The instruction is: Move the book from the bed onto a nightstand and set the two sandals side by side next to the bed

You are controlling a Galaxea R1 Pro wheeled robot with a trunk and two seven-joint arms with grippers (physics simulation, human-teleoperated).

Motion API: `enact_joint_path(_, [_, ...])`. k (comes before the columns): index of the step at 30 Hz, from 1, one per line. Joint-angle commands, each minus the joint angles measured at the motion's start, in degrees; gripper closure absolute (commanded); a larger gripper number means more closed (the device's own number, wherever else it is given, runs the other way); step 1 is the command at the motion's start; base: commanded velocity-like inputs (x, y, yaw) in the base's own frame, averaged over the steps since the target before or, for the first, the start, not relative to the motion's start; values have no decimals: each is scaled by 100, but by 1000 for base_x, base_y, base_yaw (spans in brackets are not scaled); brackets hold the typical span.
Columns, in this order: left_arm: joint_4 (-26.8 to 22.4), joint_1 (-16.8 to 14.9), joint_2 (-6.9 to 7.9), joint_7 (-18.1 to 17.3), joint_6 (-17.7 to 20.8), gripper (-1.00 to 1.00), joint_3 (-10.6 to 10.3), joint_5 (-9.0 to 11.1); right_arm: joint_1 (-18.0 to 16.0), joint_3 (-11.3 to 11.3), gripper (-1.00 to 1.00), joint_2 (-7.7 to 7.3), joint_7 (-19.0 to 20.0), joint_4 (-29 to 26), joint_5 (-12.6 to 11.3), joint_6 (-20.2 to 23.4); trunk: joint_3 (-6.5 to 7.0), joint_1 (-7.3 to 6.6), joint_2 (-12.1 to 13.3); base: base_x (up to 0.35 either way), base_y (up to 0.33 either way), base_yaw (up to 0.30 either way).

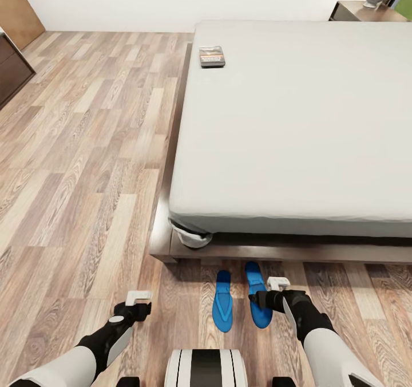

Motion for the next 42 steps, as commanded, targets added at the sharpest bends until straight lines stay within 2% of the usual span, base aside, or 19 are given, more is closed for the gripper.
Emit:
enact_joint_path(1, [4,-2,16,26,8,-100,-46,51,-3,-49,100,8,53,-11,59,21,-3,-1,-1,0,0,0])
enact_joint_path(3, [-2,-2,164,22,86,-100,-26,75,-3,-52,100,8,53,11,59,21,-3,-1,-1,0,0,0])
enact_joint_path(4, [-19,-2,334,0,174,-100,-16,87,-3,-53,100,8,53,22,59,21,-3,-1,-1,0,0,0])
enact_joint_path(5, [-27,-2,423,-38,226,-100,-11,92,-3,-53,100,8,53,26,59,21,-3,-1,-1,0,0,0])
enact_joint_path(6, [-47,-2,618,-275,347,-100,2,116,-4,-54,100,6,53,41,59,21,-3,-1,-1,0,0,0])
enact_joint_path(7, [-56,-2,701,-404,401,-100,7,129,-4,-54,100,5,53,50,59,21,-3,-1,-1,0,0,0])
enact_joint_path(9, [-80,-5,970,-859,634,-100,30,242,-4,-54,100,2,53,83,59,21,-3,-1,-1,0,0,0])
enact_joint_path(12, [-114,-8,1288,-1274,1022,-100,115,542,-4,-54,100,-3,53,102,59,21,-3,-1,-1,0,0,0])
enact_joint_path(13, [-161,-11,1523,-1502,1316,-100,199,800,-4,-55,100,-6,53,109,59,21,-3,-1,-1,0,0,0])
enact_joint_path(14, [-204,-12,1640,-1594,1469,-100,233,919,-4,-55,100,-6,53,113,59,20,-3,-1,-1,0,0,0])
enact_joint_path(15, [-351,-23,1845,-1728,1806,-100,286,1108,-4,-58,100,-11,53,117,59,17,-3,-1,-1,0,0,0])
enact_joint_path(18, [-731,-52,2059,-1844,2375,-100,356,1278,-4,-68,100,-14,62,118,55,9,-3,-1,-1,0,0,0])
enact_joint_path(19, [-1086,-66,2156,-1884,2775,-100,457,1344,-4,-73,100,-16,68,119,53,-16,-3,-1,-1,0,0,0])
enact_joint_path(21, [-1520,-74,2224,-1909,3189,-100,651,1384,-4,-76,100,-17,75,119,52,-111,-3,-1,-1,0,0,0])
enact_joint_path(23, [-2032,-78,2256,-1915,3629,-100,955,1410,-4,-83,100,-17,80,121,53,-253,-3,-1,-1,0,0,0])
enact_joint_path(25, [-3171,-67,2274,-1870,4489,-100,1693,1425,-4,-101,100,-20,93,126,56,-447,-3,-1,-1,0,0,0])
enact_joint_path(27, [-3759,-63,2277,-1813,4853,-100,1998,1425,-4,-107,100,-22,107,127,57,-497,-3,-1,-1,0,0,0])
enact_joint_path(32, [-3905,-160,2280,-1820,4777,-100,1847,1558,-49,-160,100,2,203,144,62,-440,-3,-1,-1,0,0,0])
enact_joint_path(42, [-3949,-160,2280,-1820,4777,-100,1847,1558,-49,-160,100,2,203,144,62,-440,-3,-1,-1,0,0,0])
